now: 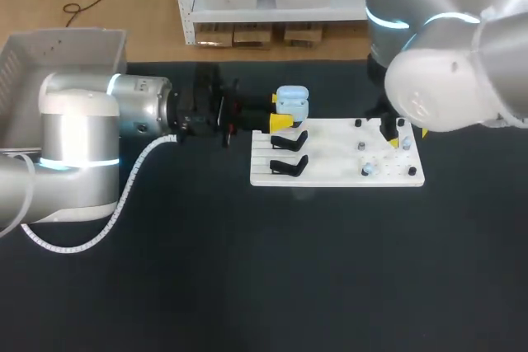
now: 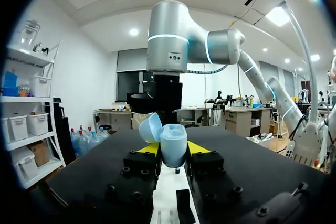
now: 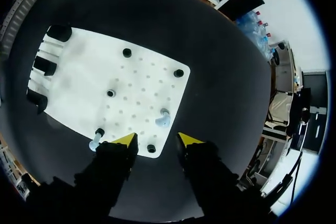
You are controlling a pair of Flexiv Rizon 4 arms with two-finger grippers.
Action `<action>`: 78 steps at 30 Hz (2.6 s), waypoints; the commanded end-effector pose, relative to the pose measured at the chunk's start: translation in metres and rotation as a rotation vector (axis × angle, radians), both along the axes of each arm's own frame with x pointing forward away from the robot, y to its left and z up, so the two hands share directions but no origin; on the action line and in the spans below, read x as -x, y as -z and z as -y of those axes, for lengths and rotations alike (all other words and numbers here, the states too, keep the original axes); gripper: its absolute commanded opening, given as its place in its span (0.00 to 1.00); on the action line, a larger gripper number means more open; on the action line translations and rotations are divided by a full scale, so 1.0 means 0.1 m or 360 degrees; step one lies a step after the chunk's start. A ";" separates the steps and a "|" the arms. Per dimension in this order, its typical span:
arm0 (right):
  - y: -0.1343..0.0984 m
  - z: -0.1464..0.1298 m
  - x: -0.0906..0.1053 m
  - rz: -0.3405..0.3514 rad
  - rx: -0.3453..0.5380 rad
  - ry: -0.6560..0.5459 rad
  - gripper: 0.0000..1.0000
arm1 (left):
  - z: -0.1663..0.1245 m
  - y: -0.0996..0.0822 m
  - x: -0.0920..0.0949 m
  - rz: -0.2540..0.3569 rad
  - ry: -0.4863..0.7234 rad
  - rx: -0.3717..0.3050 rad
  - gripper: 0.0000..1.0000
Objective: Pick up each earbud case from the left stands, insert the matching earbuds, close the lid, and place the case in the box.
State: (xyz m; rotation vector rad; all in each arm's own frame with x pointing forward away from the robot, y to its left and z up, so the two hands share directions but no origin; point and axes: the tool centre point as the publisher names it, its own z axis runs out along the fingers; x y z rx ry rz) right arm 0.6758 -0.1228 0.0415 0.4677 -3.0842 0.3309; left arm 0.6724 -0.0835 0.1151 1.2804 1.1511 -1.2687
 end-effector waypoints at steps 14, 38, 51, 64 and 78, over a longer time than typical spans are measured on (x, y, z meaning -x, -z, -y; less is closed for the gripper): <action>-0.01 0.05 -0.03 0.0194 0.0035 0.0361 0.49 | 0.00 0.00 0.00 0.0001 0.0001 0.0001 0.00; 0.12 0.00 -0.07 0.0258 0.0142 0.0537 0.47 | 0.00 0.00 0.00 0.0001 0.0001 0.0001 0.00; 0.20 0.01 -0.10 0.0277 0.0165 0.0539 0.42 | 0.00 0.00 0.00 0.0001 0.0001 0.0001 0.00; 0.22 0.03 -0.12 0.0300 0.0196 0.0518 0.35 | 0.00 0.00 0.00 0.0001 0.0001 0.0001 0.00; 0.26 0.03 -0.12 0.0292 0.0204 0.0513 0.33 | 0.00 0.00 0.00 0.0001 0.0001 0.0001 0.00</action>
